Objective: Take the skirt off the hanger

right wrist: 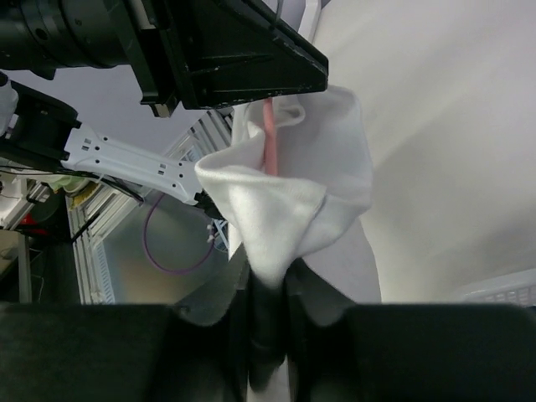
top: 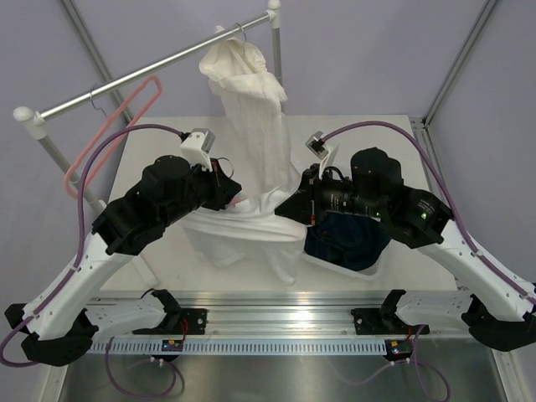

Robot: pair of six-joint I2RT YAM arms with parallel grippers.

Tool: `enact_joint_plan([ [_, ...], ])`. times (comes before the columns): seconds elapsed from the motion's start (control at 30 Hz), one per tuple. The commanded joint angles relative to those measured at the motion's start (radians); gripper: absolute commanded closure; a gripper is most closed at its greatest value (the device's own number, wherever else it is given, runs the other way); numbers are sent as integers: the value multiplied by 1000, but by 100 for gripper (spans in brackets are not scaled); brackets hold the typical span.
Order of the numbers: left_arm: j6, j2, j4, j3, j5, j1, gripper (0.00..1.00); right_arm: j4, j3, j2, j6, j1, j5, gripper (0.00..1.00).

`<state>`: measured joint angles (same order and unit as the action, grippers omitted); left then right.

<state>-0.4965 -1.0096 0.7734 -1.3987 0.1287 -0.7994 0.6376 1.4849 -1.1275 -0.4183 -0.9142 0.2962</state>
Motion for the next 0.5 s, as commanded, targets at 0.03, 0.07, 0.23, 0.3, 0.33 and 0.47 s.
enact_joint_plan([
  [0.03, 12, -26, 12, -57, 84, -23, 100, -84, 14, 52, -25, -9, 8, 44],
  [0.07, 15, -29, 18, -77, 88, -26, 100, -73, 11, 58, -24, -8, 11, 32],
  [0.23, 32, -52, 46, -129, 123, -34, 100, -15, -43, 124, 7, -8, 40, 0],
  [0.3, 36, -53, 44, -135, 127, -38, 100, 2, -63, 158, 15, -8, 37, 0],
  [0.33, 33, -52, 43, -135, 129, -38, 100, 14, -84, 169, 25, -8, 35, 0],
  [0.47, 30, -58, 29, -135, 117, -46, 100, 37, -141, 215, 61, -9, 6, 1],
])
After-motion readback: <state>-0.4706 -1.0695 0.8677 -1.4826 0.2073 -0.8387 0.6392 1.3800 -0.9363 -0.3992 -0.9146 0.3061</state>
